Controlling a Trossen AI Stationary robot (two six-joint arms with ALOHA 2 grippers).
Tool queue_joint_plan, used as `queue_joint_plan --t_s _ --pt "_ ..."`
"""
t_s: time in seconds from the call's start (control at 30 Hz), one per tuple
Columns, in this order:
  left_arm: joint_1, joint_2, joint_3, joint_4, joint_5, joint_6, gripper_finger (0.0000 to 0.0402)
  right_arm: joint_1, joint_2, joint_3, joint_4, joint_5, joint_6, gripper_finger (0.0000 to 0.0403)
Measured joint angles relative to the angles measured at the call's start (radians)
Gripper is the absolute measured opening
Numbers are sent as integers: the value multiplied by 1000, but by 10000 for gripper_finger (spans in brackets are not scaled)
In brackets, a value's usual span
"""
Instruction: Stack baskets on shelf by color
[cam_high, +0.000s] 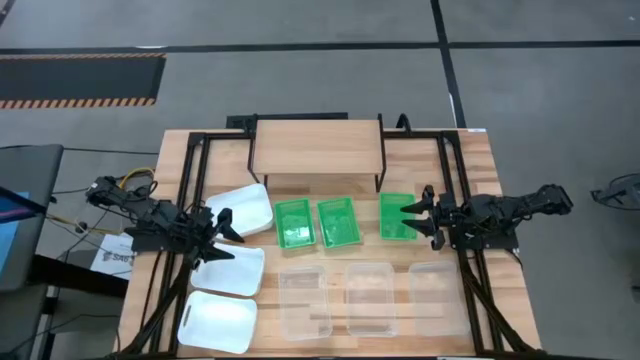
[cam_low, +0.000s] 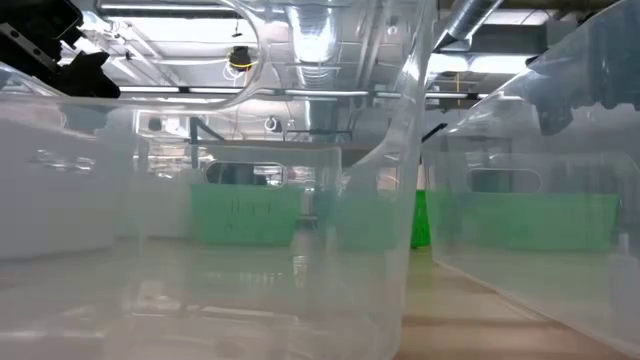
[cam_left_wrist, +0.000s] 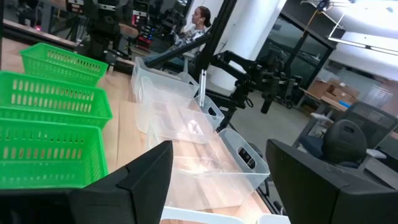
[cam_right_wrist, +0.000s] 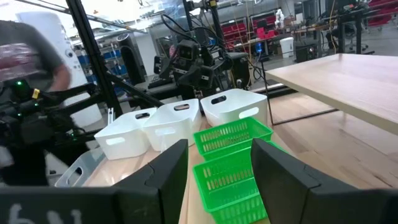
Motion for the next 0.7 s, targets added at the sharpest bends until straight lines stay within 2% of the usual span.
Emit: queue_joint_plan --t_s 0.53,0.63,0.7 --pt "0 0 0 2 -8 0 247 0 0 0 0 0 0 201" --pt "0 0 0 10 -65 -7 247 0 0 0 0 0 0 201" --pt "0 0 0 14 -98 -71 247 0 0 0 0 0 0 201"
